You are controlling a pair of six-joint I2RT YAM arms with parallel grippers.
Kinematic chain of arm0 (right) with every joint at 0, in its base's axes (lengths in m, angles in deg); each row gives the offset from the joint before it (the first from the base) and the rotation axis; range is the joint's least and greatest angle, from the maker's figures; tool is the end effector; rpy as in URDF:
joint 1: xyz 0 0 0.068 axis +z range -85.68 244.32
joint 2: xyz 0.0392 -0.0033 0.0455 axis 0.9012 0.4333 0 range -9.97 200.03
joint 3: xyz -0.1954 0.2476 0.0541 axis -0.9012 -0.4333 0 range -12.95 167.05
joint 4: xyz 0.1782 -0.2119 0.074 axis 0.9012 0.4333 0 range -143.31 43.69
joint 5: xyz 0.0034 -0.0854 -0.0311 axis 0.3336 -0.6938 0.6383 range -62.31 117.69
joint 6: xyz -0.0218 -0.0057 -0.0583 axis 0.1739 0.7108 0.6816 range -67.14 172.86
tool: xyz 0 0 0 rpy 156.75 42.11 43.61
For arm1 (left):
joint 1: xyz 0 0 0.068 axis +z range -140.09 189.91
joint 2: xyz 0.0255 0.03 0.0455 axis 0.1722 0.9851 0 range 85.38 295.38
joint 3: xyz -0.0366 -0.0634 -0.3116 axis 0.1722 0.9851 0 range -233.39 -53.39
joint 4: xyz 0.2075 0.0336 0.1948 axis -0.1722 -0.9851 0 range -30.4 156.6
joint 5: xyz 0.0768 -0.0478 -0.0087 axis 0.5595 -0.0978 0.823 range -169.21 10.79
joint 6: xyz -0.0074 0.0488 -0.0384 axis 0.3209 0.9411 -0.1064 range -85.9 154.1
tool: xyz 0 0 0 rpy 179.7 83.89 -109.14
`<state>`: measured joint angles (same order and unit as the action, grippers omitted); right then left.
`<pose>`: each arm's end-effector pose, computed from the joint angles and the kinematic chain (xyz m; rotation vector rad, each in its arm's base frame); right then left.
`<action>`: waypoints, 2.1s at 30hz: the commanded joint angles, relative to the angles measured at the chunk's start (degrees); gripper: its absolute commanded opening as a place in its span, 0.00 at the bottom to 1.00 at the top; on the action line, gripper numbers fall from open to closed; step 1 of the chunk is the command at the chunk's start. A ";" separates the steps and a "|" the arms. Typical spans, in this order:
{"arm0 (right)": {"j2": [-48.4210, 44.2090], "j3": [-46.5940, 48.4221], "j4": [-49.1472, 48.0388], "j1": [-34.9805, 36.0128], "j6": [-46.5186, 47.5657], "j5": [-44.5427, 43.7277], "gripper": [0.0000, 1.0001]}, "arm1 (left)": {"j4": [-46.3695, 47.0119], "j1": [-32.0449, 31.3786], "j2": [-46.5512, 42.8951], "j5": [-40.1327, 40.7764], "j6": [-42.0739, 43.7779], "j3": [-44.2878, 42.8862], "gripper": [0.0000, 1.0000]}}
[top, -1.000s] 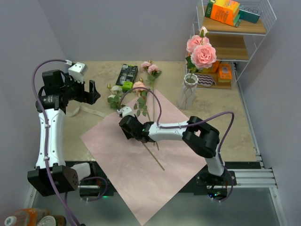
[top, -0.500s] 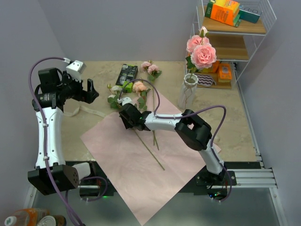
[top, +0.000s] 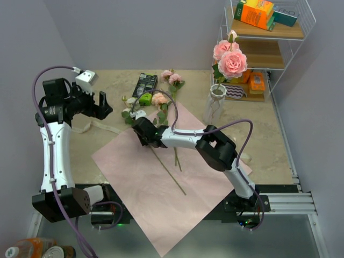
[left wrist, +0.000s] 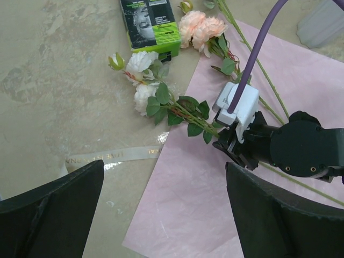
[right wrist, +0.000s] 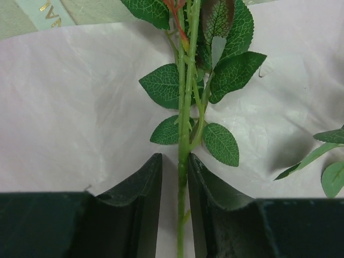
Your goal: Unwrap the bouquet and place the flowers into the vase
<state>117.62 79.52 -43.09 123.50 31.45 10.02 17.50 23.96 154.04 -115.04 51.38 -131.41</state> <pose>0.2949 0.4659 0.1690 -0.6151 2.2586 0.3435 0.2502 0.0340 0.4360 0.3807 2.1066 -0.3910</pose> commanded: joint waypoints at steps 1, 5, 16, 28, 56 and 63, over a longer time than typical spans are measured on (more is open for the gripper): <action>0.56 2.19 2.88 -0.55 -0.30 -1.05 0.28 | -0.73 0.64 -0.90 -1.87 1.18 -2.84 0.99; 0.29 2.37 2.70 -0.82 0.05 0.09 0.12 | -0.82 0.81 -1.52 -1.78 1.62 -2.14 0.99; -14.45 3.59 0.06 -0.82 4.18 -1.49 0.00 | 0.85 0.81 -2.22 -0.55 -3.39 -5.21 0.99; -37.22 1.49 -1.76 -0.99 17.36 -16.07 0.00 | 3.05 2.74 -1.26 3.15 -6.73 -8.29 0.99; -65.90 0.88 -38.06 -0.38 51.70 -17.14 0.00 | 4.72 2.74 0.51 -1.69 -5.68 -2.93 0.99; -55.63 8.26 -43.86 -0.29 64.19 -14.85 0.00 | 5.51 2.74 0.51 -2.13 -5.32 -1.35 0.99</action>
<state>55.72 86.21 -79.00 122.82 84.67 -6.83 20.87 26.32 154.70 -115.41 45.68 -133.40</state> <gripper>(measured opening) 0.030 0.992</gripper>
